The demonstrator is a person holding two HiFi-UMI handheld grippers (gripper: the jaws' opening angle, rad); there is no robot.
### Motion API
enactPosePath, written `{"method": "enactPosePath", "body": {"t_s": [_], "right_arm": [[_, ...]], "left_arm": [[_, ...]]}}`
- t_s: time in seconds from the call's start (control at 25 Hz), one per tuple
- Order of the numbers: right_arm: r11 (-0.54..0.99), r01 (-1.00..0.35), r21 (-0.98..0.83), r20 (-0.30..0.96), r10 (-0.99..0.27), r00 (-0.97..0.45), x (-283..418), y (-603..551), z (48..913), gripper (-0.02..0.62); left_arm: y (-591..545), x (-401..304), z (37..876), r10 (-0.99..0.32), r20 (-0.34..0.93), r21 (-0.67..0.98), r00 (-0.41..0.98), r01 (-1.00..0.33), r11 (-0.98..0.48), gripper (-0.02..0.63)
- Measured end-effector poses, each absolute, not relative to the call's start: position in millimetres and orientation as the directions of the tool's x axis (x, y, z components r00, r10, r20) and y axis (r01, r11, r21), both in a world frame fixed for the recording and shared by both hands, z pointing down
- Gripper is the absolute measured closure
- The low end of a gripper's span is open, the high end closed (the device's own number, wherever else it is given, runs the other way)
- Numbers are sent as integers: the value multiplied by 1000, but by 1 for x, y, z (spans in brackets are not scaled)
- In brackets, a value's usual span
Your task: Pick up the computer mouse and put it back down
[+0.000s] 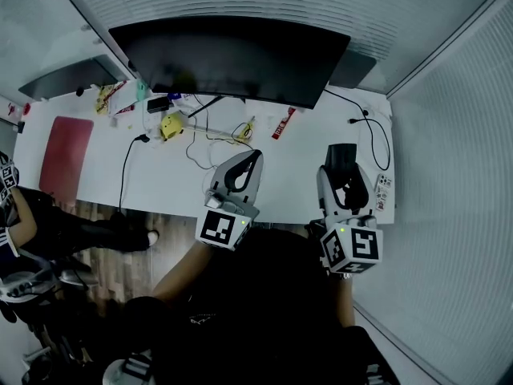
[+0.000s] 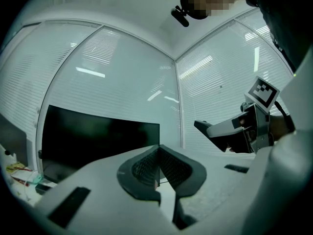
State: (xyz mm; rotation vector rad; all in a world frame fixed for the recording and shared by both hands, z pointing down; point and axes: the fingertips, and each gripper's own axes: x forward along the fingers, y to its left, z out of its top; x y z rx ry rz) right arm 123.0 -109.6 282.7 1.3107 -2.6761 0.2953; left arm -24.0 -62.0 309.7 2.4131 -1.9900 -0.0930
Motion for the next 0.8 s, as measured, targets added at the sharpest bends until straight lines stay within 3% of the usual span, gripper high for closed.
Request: {"method": "enactPosePath", "body": {"t_s": [0.8], "right_arm": [[601,-788,-135,242,-751,-615,111,-115,294,310]], "left_arm": [[-74,-24,299,-969,-90,26,230,-972,-233,600]]}}
